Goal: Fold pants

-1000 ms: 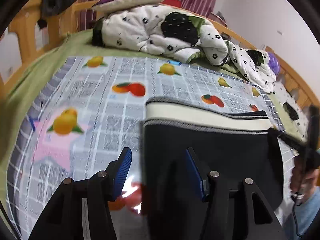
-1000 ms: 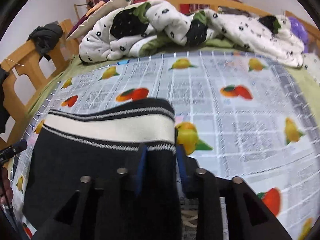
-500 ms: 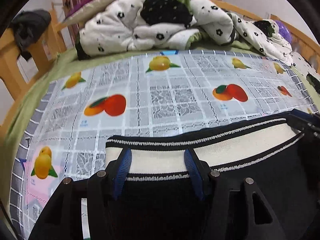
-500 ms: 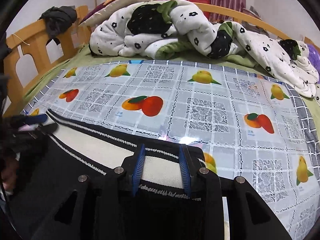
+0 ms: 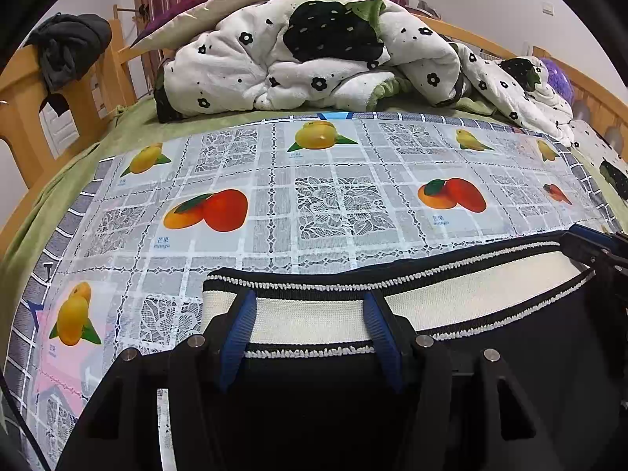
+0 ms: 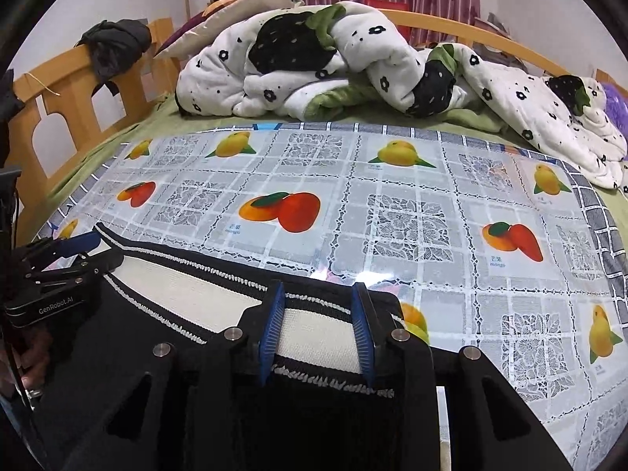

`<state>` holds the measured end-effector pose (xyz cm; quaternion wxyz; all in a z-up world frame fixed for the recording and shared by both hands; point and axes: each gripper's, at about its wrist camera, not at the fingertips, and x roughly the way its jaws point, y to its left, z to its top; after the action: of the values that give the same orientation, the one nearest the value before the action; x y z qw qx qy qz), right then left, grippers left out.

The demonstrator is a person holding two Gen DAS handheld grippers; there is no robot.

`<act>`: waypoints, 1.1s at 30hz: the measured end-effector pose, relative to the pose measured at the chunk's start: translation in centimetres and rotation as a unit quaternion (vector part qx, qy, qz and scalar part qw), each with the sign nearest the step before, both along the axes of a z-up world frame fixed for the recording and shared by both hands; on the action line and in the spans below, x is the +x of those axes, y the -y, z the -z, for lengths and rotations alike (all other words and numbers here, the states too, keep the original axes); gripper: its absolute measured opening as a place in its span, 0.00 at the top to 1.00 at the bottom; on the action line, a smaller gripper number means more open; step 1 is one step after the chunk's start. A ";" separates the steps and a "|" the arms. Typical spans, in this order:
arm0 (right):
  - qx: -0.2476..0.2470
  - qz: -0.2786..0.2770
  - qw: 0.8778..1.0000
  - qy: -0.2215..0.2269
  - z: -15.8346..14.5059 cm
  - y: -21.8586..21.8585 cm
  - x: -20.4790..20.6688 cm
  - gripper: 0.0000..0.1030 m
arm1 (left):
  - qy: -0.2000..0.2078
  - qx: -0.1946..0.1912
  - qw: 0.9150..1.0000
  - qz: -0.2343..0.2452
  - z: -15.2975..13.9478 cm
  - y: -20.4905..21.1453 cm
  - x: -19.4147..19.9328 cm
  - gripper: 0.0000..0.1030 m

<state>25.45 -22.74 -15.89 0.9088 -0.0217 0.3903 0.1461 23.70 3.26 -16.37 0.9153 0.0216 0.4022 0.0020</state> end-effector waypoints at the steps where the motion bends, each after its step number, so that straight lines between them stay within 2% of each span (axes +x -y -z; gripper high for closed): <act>1: 0.000 0.000 1.000 0.001 0.0 0.0 0.0 0.68 | 0.000 0.001 1.000 0.000 0.0 0.0 0.0 0.46; 8: 0.016 -0.007 1.000 -0.006 -0.3 0.4 0.1 0.67 | 0.000 -0.004 1.000 0.004 -0.5 -0.2 -0.2 0.46; 12: 0.020 -0.013 1.000 -0.018 -1.9 0.3 0.2 0.67 | 0.026 -0.015 1.000 0.002 -1.7 -1.3 -0.7 0.45; 14: 0.010 -0.020 1.000 -0.019 -1.4 0.1 0.3 0.66 | -0.019 -0.024 1.000 0.006 0.1 -1.7 0.8 0.44; 16: 0.006 -0.019 1.000 -0.008 0.0 -0.1 0.2 0.66 | -0.015 -0.027 1.000 0.005 0.2 -1.6 1.0 0.44; 20: 0.030 -0.018 0.999 -0.017 0.0 0.6 0.5 0.65 | -0.017 -0.026 0.999 0.007 0.2 -1.5 0.8 0.44; 26: 0.002 -0.022 1.000 -0.012 -0.7 0.0 -0.4 0.64 | -0.032 -0.021 0.999 0.009 -0.8 -1.4 -1.0 0.43; 30: -0.007 -0.034 0.999 -0.018 -1.7 1.0 -2.6 0.64 | -0.056 -0.077 0.995 0.013 -1.7 -2.5 -3.9 0.41; 33: -0.003 -0.024 0.999 -0.025 -2.0 2.0 -4.7 0.63 | -0.088 -0.081 0.993 0.018 -1.3 -2.5 -6.3 0.40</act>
<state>20.76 -24.76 -13.92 0.8950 -0.0303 0.4126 0.1668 17.39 5.75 -15.12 0.8748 -0.0452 0.4800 -0.0488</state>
